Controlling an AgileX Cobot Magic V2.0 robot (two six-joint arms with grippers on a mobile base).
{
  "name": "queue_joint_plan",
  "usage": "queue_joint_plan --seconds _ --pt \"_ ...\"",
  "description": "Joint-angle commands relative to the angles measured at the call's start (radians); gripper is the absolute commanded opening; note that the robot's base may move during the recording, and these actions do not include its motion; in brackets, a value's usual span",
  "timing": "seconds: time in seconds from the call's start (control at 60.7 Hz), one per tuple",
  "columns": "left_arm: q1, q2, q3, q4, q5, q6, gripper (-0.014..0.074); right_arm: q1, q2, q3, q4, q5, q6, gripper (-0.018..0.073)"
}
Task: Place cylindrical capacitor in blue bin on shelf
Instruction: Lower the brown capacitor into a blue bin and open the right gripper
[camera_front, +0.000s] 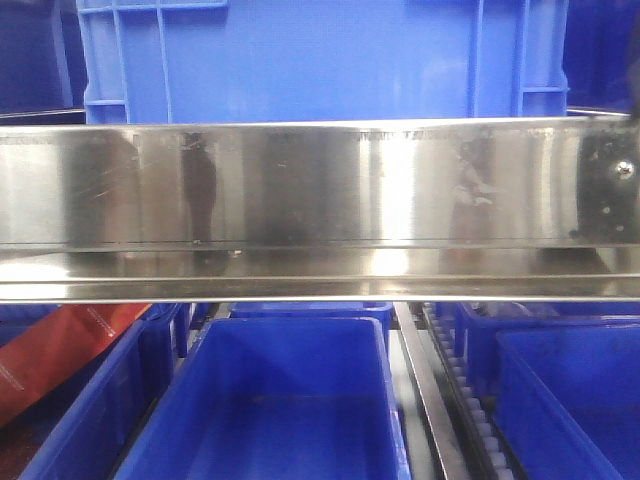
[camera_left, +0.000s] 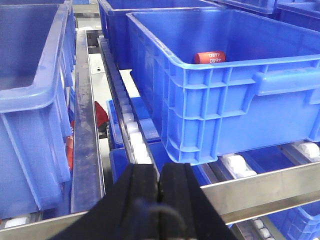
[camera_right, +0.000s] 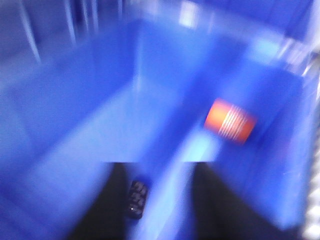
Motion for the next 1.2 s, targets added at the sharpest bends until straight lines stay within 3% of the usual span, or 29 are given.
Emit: queue_joint_plan --seconds 0.0,0.049,0.28,0.642,0.807,0.971,1.186 --pt "0.005 -0.005 0.001 -0.007 -0.011 -0.007 -0.0111 0.001 -0.074 0.017 -0.011 -0.014 -0.004 -0.0120" --pt "0.005 -0.005 0.001 -0.007 -0.011 -0.007 -0.0111 0.001 -0.118 0.043 -0.022 -0.021 -0.002 -0.0159" --pt "0.005 -0.005 0.001 -0.007 -0.011 -0.007 -0.0111 -0.054 -0.344 0.298 -0.036 -0.124 0.003 -0.0159" --pt "0.005 -0.005 0.001 -0.003 -0.011 -0.007 -0.0111 -0.092 -0.804 1.009 -0.036 -0.501 0.003 -0.0159" --pt "0.005 -0.005 0.001 -0.001 -0.011 -0.007 -0.0111 -0.092 -1.027 1.246 -0.036 -0.602 0.003 -0.0159" --pt "0.005 -0.005 0.001 -0.001 -0.011 -0.007 -0.0111 -0.092 -1.174 1.374 -0.034 -0.614 0.003 -0.0159" --pt "0.005 -0.005 0.001 0.001 -0.011 -0.007 -0.0111 -0.092 -1.239 1.399 -0.034 -0.611 0.003 -0.0159"
